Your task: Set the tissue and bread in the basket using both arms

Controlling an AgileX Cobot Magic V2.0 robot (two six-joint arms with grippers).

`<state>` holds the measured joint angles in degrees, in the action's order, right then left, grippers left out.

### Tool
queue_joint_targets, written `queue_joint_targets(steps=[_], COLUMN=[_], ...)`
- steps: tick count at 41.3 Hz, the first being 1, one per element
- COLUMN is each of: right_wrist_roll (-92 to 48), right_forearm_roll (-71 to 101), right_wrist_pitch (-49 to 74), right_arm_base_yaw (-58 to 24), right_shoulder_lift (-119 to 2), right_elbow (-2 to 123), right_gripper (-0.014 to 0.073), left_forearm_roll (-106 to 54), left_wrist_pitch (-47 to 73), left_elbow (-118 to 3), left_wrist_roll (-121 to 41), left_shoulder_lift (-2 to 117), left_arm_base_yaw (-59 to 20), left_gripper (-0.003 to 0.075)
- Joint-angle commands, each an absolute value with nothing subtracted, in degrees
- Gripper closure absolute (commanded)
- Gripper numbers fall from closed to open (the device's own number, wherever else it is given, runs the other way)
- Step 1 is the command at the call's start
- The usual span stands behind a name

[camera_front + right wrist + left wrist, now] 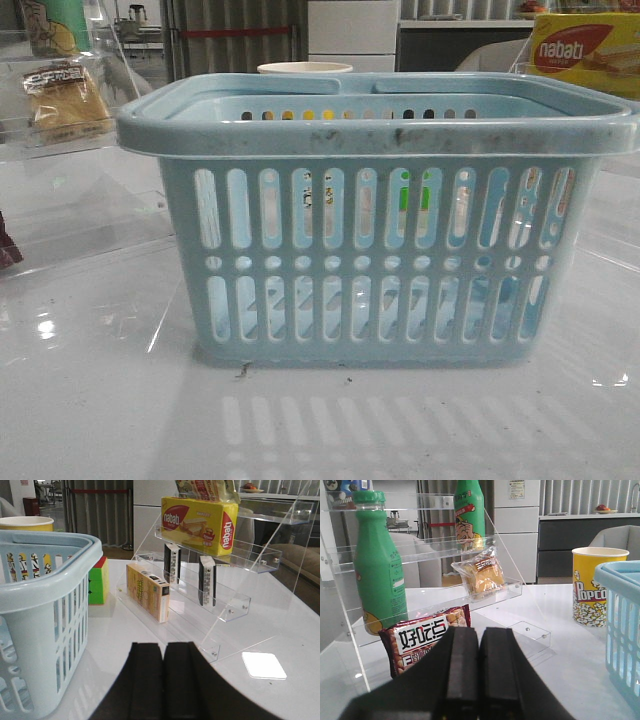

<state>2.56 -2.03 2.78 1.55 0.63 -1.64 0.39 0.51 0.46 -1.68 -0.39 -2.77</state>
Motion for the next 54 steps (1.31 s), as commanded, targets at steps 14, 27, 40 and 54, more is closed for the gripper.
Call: queue_joint_targets(steps=[14, 27, 40, 54], right_wrist_roll=[2.4, 2.4, 2.4, 2.4], right_forearm_roll=[-2.1, -2.1, -2.1, -2.1], right_wrist_pitch=[-7.7, 3.3, 18.8, 35.5], right_arm_base_yaw=[1.9, 1.9, 1.9, 1.9], right_shoulder_lift=[1.6, 0.0, -10.9, -22.4], right_elbow=[-0.3, 18.4, 36.8, 39.7], right_gripper=[0.0564, 0.0564, 0.0564, 0.0564], left_forearm_roll=[-0.6, -0.6, -0.6, -0.6], left_wrist_pitch=[-11.7, -8.9, 9.8, 26.5], left_elbow=[-1.0, -16.9, -35.2, -38.3], left_wrist_roll=[-1.6, -1.6, -1.6, -1.6], left_shoulder_lift=[-1.3, 0.6, 11.0, 22.8], left_arm_base_yaw=[-2.7, -2.7, -2.7, -2.7], left_gripper=[0.063, 0.0629, 0.063, 0.0629])
